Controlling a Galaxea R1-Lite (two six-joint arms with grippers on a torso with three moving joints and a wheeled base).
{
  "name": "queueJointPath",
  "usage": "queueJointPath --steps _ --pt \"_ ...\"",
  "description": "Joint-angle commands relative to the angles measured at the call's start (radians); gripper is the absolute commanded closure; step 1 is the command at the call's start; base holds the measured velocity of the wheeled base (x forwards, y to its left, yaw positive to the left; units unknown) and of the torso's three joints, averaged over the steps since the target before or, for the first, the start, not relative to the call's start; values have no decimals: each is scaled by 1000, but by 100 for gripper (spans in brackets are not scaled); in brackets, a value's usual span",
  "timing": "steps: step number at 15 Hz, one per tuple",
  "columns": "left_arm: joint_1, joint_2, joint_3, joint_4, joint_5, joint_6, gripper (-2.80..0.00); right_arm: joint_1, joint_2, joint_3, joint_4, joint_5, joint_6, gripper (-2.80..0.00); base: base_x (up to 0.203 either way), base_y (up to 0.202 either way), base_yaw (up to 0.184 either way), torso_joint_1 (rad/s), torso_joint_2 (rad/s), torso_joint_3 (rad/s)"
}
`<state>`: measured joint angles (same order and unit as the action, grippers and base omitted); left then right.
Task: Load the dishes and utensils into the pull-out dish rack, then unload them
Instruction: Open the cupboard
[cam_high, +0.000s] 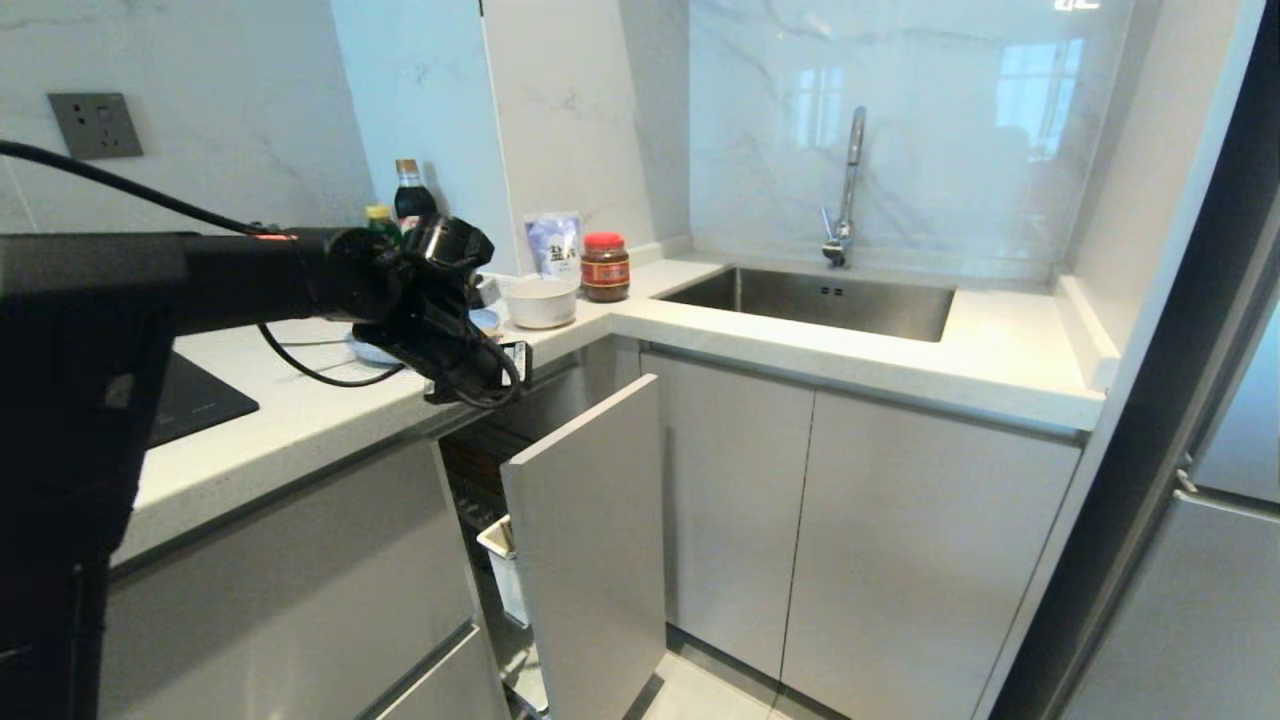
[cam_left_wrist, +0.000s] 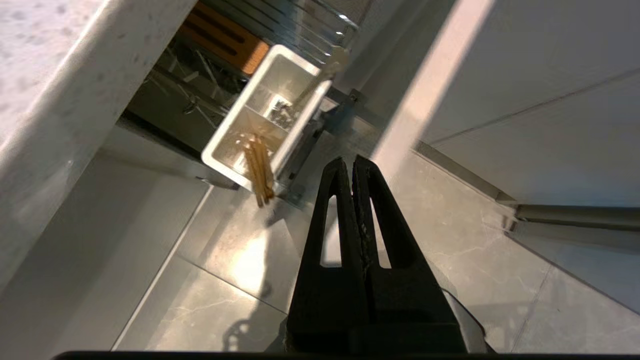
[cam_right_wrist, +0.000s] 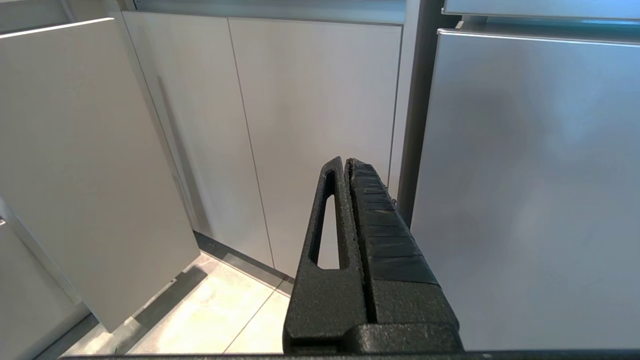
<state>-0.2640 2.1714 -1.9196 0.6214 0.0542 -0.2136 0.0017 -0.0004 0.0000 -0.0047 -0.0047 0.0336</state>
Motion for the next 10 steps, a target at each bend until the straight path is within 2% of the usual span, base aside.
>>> queueJointPath --steps 1,10 --pt "3 73 -1 -32 34 -3 0 1 -4 2 0 0 0 0 0 0 0 0 0 0" --pt "-7 185 -1 -101 46 -5 0 1 -4 2 0 0 0 0 0 0 0 0 0 0"
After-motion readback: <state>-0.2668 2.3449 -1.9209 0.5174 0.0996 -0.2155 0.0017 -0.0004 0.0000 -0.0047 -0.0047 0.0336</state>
